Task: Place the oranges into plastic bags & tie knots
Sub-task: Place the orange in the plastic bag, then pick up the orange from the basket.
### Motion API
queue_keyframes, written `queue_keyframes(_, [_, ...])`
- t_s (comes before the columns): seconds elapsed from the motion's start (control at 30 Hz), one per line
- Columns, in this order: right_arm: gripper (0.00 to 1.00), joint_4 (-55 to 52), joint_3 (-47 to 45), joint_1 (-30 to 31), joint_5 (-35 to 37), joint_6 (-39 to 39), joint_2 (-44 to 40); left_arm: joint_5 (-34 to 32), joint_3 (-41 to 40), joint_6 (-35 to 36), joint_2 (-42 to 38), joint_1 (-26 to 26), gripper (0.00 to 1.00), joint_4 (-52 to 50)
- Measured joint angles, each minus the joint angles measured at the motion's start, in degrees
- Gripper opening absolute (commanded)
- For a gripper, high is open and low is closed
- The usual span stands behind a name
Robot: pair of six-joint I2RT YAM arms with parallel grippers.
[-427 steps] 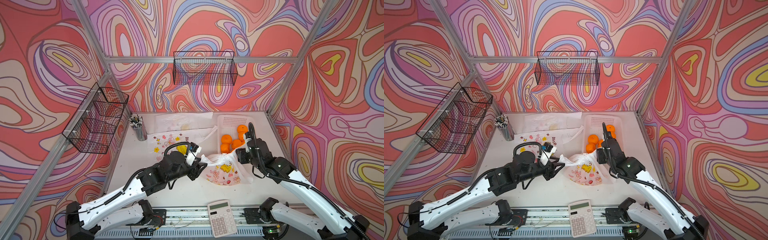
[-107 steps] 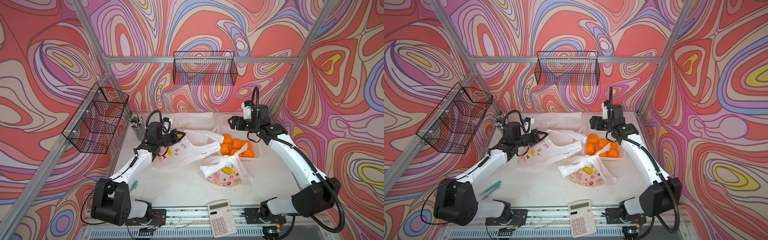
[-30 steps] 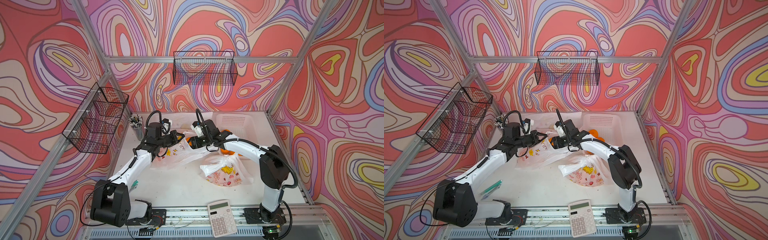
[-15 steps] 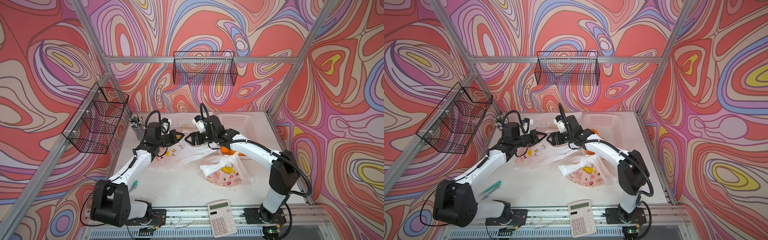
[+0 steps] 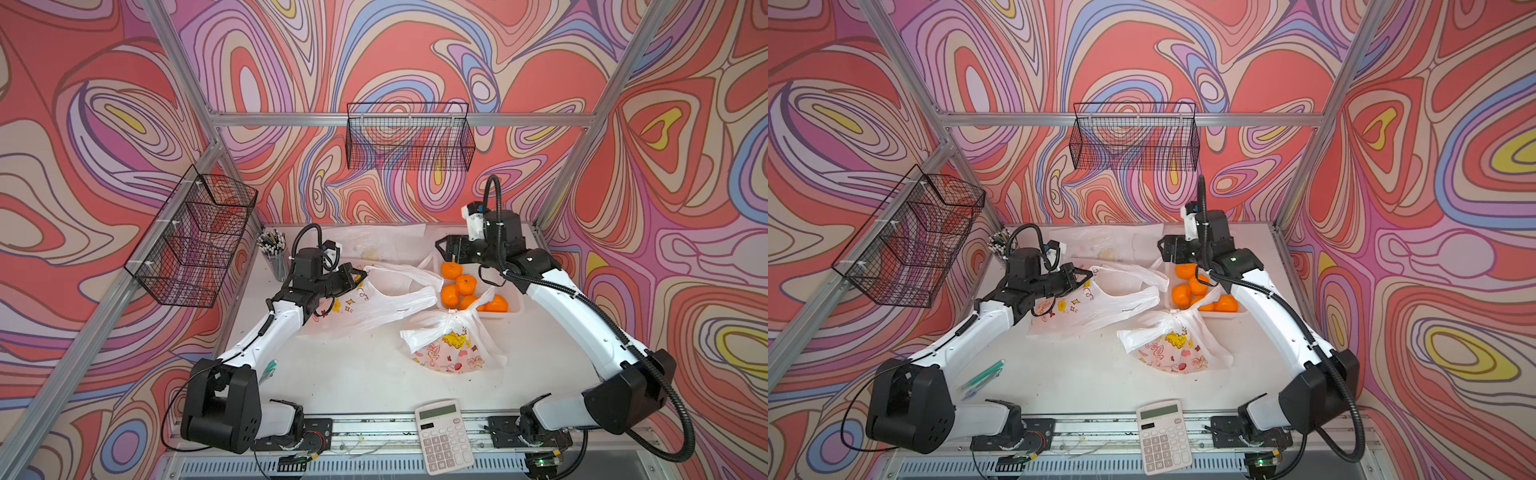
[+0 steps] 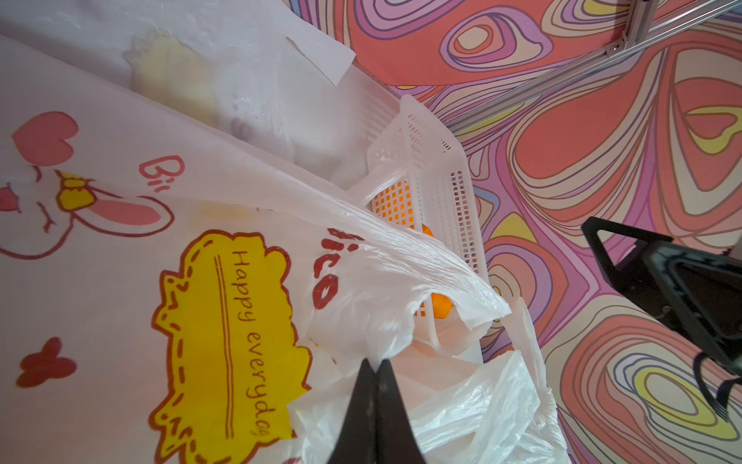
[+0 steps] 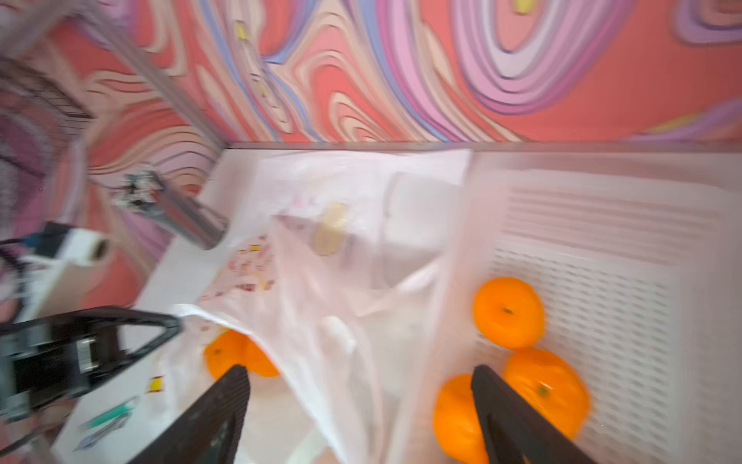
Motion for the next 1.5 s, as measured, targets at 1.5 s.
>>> queue_keyframes(1.5, [0.68,-13.88,-10.67,-23.87,11.30,-9.05,17.94,-1.22,0.57,2.32,-0.13,0.00,0.00,-4.70])
